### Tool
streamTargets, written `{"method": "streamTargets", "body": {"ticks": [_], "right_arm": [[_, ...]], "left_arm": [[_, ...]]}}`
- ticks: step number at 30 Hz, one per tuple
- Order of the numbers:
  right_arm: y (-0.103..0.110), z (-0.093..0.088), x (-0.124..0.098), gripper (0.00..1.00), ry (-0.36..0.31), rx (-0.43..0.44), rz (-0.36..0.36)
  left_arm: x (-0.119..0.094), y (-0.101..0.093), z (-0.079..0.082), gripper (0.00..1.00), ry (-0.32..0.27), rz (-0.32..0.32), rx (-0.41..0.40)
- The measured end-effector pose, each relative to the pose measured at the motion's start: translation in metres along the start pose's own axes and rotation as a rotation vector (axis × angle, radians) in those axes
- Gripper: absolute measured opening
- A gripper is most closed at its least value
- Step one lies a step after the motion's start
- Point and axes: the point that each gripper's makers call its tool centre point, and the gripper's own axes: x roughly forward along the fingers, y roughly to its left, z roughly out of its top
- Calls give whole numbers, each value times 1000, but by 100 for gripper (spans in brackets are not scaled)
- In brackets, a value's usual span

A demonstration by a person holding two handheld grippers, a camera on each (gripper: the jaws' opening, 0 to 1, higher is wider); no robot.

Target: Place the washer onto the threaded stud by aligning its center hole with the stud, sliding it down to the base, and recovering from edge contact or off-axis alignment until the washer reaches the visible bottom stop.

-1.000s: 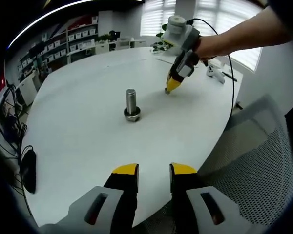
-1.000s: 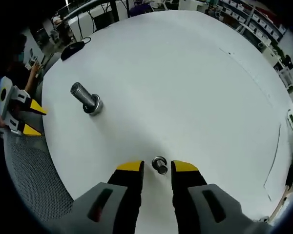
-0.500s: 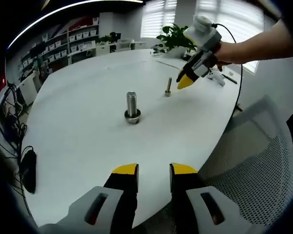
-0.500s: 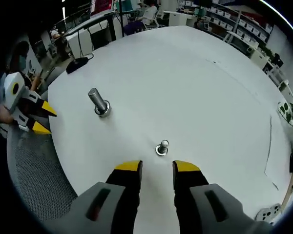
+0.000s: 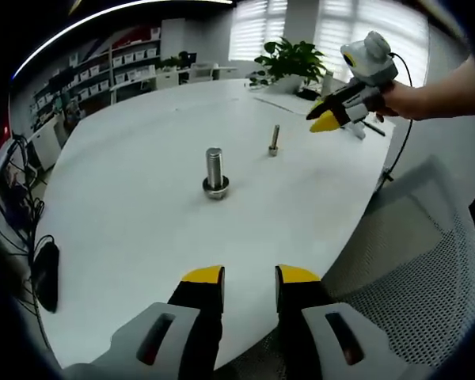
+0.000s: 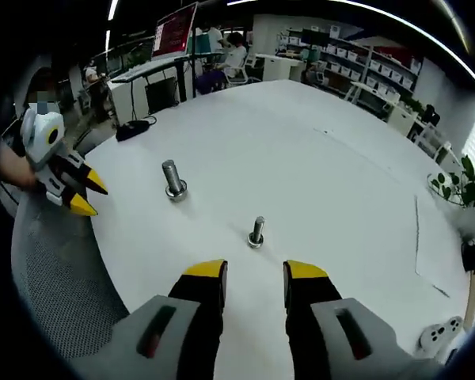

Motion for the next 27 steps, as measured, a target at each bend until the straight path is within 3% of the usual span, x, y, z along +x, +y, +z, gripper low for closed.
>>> {"method": "streamTargets", "body": {"ticks": [3,7,19,23,27], "right_arm": [[2,2,-6,30,-44,6,1],[5,-1,-11,30,-89,80,9],[21,-25,-27,36,-111,158,55],[24,-31,-33,38,-133,227,56],[32,-36,-36,38,-161,231,50]], "left_arm": [[-1,1,1,23,-6,3,-4],[-3,5,4,24,-23,16,-25],[-6,10,10,24,-55,48,-45],[-6,11,11,24,-59,56,-46],[-8,11,15,25,-87,58,-54]]}}
